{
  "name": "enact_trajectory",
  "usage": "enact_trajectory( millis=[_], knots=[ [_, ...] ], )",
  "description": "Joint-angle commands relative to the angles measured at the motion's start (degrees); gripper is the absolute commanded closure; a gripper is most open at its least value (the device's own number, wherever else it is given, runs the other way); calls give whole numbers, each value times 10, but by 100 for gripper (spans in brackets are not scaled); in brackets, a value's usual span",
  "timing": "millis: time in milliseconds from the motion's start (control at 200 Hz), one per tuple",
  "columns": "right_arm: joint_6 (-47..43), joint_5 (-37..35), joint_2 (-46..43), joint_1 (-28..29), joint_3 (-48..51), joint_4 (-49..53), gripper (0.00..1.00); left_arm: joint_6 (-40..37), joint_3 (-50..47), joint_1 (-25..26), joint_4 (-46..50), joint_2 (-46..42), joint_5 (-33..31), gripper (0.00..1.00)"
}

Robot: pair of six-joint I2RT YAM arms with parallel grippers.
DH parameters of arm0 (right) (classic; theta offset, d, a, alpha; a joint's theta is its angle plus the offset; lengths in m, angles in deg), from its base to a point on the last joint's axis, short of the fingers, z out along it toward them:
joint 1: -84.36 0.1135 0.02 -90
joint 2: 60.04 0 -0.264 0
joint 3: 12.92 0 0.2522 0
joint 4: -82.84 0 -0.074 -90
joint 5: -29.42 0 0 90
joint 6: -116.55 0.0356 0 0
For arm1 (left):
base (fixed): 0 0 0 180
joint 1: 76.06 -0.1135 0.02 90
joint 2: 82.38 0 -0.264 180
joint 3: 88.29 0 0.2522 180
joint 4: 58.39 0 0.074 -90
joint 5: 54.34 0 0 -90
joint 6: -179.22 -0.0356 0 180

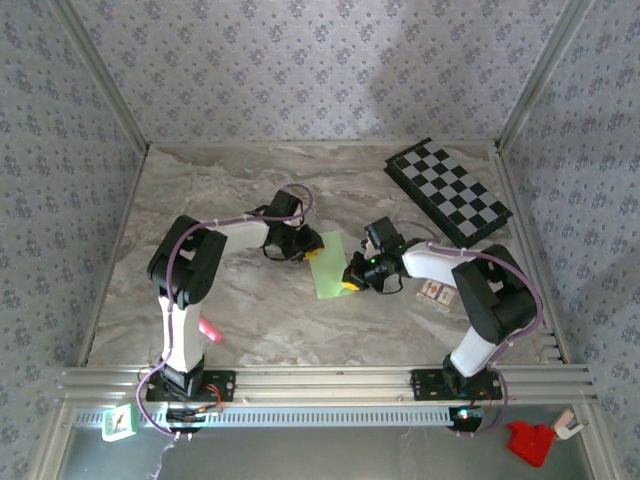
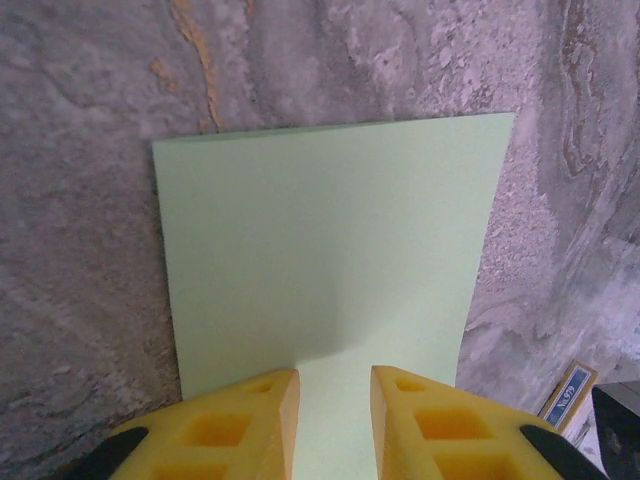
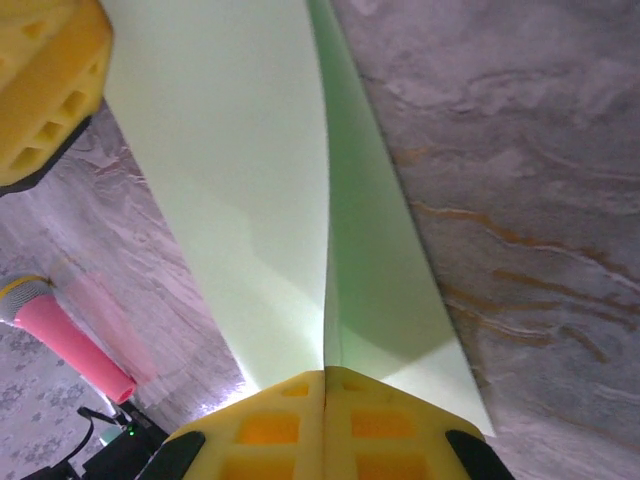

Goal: Fold a paper plane with a square sheet of paper (pick it up from the middle)
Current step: Fold the triangle a second time at the center of the table.

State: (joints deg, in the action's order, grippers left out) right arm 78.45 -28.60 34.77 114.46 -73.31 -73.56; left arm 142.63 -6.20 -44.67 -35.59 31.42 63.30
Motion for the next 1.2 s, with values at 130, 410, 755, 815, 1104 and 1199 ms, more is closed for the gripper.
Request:
enact_trajectory(
  millis=[130,410,755,815,1104,1199],
  knots=[
    [-22,38,17,2,-54,23,95,-14,0,-1,29,20,3,74],
    [-11,25,62,18,-89,5,95,-17,-3,-1,28,24,1,81],
    [22,6,95,30,-100,-36,95,-16,-6,-1,27,25,1,84],
    [25,3,98,31,-102,-41,95,-15,-6,-1,27,24,1,84],
    [39,-7,105,33,-101,-62,95,-13,-12,-1,24,24,1,85],
    [40,-8,109,34,-101,-62,95,-12,-15,-1,22,24,1,86]
  ],
)
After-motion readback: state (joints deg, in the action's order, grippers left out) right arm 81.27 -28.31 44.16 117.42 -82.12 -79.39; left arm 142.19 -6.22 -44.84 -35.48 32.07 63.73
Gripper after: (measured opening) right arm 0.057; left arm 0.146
